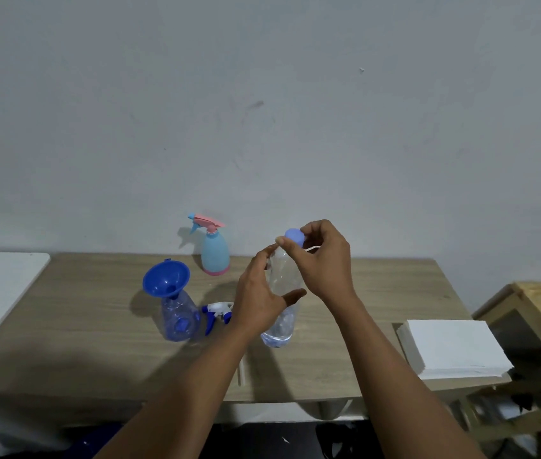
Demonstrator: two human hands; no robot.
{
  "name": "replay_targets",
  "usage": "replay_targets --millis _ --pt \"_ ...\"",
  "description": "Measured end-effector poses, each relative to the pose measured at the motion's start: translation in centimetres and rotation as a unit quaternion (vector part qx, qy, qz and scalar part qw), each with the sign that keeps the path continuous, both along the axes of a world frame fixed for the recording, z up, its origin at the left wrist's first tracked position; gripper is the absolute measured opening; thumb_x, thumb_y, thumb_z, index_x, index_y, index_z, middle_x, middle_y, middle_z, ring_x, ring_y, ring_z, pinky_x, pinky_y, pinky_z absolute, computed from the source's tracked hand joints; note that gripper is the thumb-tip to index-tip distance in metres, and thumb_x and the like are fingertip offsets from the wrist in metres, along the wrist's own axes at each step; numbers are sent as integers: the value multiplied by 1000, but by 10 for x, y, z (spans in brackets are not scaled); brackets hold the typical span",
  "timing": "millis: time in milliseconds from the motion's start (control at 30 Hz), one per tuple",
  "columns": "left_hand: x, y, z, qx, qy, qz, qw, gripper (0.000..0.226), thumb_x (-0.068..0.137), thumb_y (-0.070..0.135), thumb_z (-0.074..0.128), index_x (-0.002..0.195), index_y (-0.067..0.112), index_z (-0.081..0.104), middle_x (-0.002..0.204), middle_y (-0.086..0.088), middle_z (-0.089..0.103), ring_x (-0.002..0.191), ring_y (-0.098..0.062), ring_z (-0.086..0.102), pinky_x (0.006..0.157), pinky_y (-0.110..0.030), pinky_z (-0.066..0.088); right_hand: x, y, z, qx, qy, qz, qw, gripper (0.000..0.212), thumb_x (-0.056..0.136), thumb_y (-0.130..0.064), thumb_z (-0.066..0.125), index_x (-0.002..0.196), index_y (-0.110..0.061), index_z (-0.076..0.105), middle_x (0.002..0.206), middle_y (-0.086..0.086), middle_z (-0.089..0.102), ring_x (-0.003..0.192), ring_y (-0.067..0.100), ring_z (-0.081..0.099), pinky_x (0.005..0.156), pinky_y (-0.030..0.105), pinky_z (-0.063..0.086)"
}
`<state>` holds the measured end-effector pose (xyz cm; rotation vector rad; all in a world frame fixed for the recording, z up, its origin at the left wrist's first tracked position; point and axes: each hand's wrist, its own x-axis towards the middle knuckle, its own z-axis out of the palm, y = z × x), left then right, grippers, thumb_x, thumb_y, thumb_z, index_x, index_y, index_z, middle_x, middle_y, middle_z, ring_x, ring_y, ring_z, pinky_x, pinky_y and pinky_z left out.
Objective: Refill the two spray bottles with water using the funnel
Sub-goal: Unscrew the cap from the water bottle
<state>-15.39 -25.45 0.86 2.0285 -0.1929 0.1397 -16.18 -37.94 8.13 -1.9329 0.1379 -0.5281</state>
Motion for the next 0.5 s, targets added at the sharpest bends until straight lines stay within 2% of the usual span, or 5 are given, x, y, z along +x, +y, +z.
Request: replay_targets --millis 133,233,333,400,500 --pt "0 2 1 -8 -4 3 1000 97 58 51 91 138 37 38 132 14 56 118 -7 53 94 -38 55 -2 -6 0 -42 -11 65 997 25 90 -33 73 110 -19 67 102 -12 68 90 3 63 70 16 47" --pt "1 2 2 -5 1 -2 1000 97 58 52 90 138 38 37 133 15 54 117 -6 52 95 -38 55 -3 -14 1 -80 -14 111 990 29 98 -30 63 125 -22 66 115 -15 62 95 0 61 75 16 45" --pt "1 0 0 -3 5 -1 1000 96 58 55 89 137 40 37 134 15 55 120 -8 52 96 -40 54 -3 -11 2 -91 -19 86 992 42 87 -40 74 127 -32 63 112 -14 53 89 5 63 75 19 51" --pt "1 1 -1 -10 2 -3 1000 97 57 55 89 137 41 37 134 17 55 121 -6 53 96 -39 54 -3 -9 1 -99 -38 72 992 44 86 -36 75 128 -31 61 110 -14 55 87 7 63 75 23 53" --pt "2 2 -1 -20 1 0 1000 96 56 56 89 136 42 37 133 17 55 120 -6 54 95 -40 55 -6 -7 -1 -74 -31 77 994 49 88 -28 71 134 -31 55 119 -18 61 94 6 63 73 23 50"
